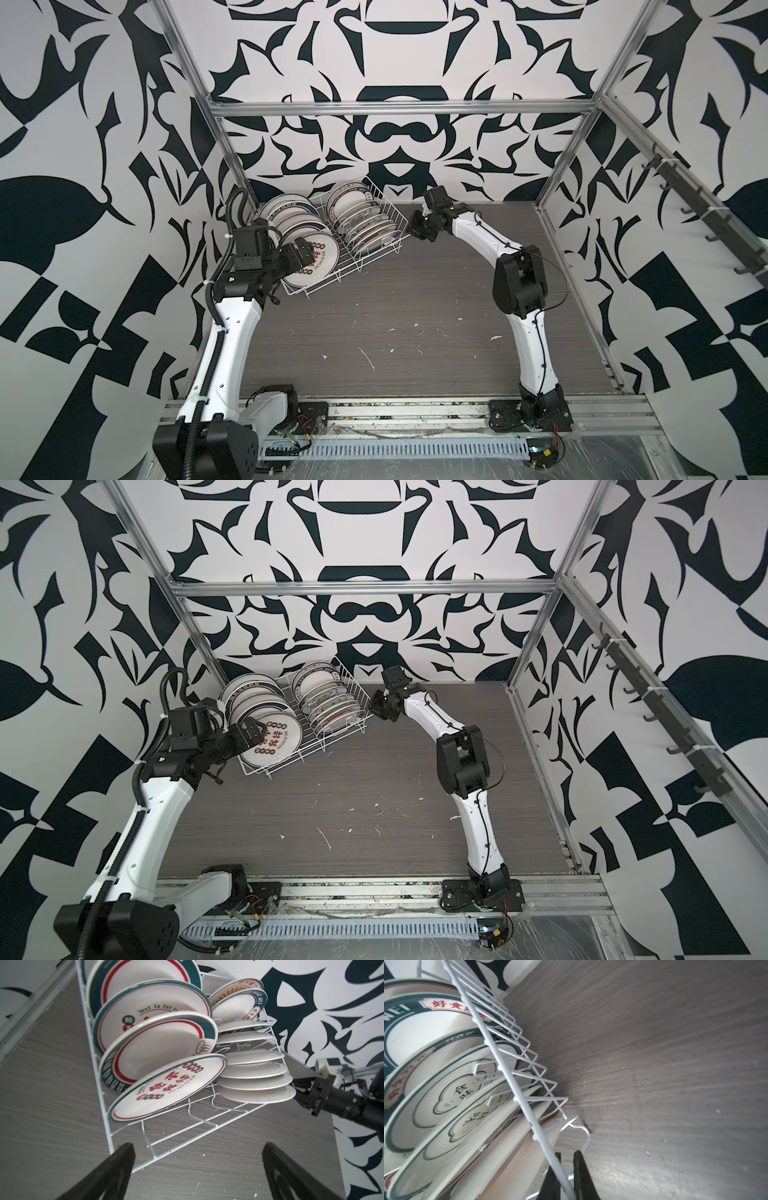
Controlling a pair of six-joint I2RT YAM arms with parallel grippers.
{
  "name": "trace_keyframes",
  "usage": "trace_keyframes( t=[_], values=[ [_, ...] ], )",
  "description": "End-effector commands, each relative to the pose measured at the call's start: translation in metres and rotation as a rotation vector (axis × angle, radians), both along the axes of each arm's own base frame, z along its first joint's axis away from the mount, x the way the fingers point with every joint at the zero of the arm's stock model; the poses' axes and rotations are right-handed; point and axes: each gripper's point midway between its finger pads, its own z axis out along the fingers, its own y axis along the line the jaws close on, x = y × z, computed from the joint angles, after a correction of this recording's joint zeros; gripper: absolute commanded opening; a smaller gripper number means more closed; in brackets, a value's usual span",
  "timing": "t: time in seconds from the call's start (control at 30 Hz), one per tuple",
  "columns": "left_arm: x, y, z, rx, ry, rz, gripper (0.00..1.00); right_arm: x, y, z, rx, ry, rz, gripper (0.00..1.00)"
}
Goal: Unload the plates from the dish rack
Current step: Move the dish rack to the top-left of the table.
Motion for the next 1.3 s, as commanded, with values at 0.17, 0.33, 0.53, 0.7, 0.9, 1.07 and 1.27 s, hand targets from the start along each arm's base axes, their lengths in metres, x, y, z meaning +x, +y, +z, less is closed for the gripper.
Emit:
trace_keyframes(
  t=[0.17, 0.33, 0.53, 0.7, 0.9, 1.07, 1.27],
  values=[
    [0.032, -0.03, 0.006, 0.153, -0.038, -0.146, 0.99, -0.016, 0.021, -0.012, -0.005, 0.064, 0.17, 0.0],
    [0.047, -0.06, 0.001, 0.165, -0.044, -0.235, 0.99, -0.018, 0.027, -0.012, 0.001, 0.063, 0.198, 0.0],
    [0.058, -0.072, -0.004, 0.216, -0.057, -0.25, 0.99, -0.018, 0.027, 0.004, 0.005, 0.026, 0.213, 0.13],
    [0.063, -0.071, -0.008, 0.234, -0.043, -0.242, 0.99, -0.017, 0.017, 0.015, -0.018, 0.005, 0.19, 0.23],
    [0.062, -0.063, -0.004, 0.266, -0.032, -0.208, 0.99, -0.017, 0.005, 0.022, -0.042, -0.001, 0.162, 0.37],
    [0.057, -0.047, 0.006, 0.327, -0.033, -0.149, 0.99, -0.019, -0.004, 0.03, -0.056, -0.012, 0.149, 0.47],
    [0.04, -0.026, 0.017, 0.484, -0.007, -0.165, 0.99, -0.026, -0.017, 0.04, -0.085, -0.027, 0.143, 0.56]
  ],
)
